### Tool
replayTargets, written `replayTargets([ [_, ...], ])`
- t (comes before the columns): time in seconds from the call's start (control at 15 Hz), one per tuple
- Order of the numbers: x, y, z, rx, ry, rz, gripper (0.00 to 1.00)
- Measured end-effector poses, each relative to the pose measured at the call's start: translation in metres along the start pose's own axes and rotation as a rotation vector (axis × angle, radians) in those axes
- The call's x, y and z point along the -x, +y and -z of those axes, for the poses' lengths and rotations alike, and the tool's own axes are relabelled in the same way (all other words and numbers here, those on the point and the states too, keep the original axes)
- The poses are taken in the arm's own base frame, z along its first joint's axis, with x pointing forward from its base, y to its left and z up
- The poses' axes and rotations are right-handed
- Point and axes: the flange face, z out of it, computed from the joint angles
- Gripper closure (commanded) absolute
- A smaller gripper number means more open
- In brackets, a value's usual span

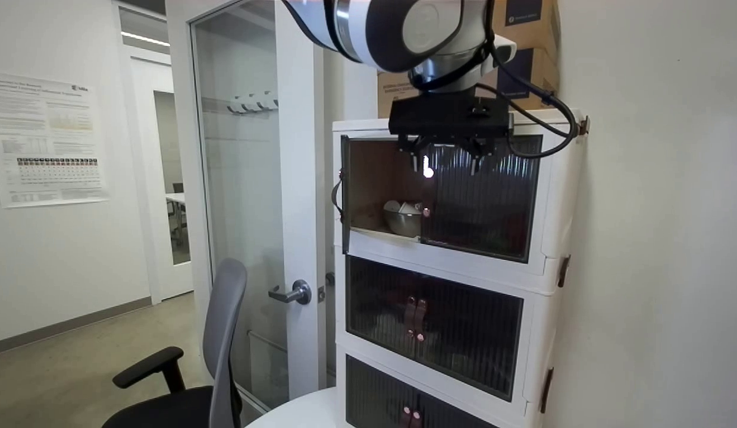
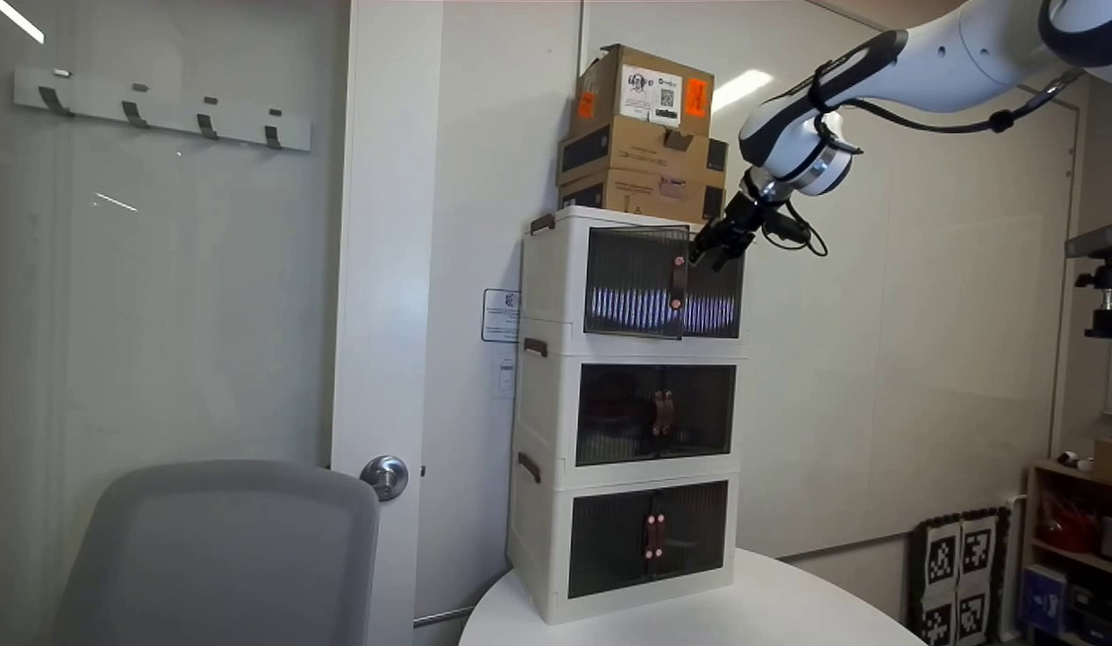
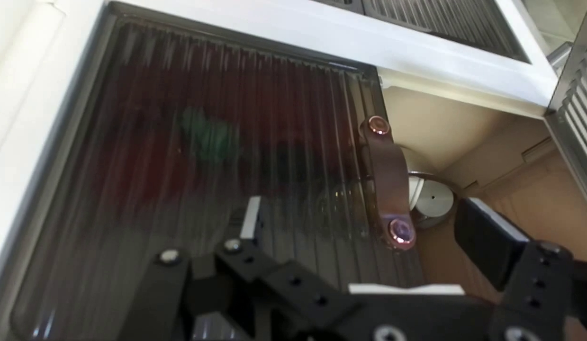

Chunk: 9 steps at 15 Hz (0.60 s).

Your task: Open the top left and right cabinet doors, respectively

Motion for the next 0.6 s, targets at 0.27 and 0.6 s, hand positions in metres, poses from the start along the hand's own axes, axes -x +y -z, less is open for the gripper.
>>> replayTargets([
  [0.27, 0.011, 0.018, -0.005, -0.081, 0.062, -0.041, 0.0],
  [0.6, 0.042, 0.056, -0.009, -0.199, 0.075, -0.062, 0.0],
])
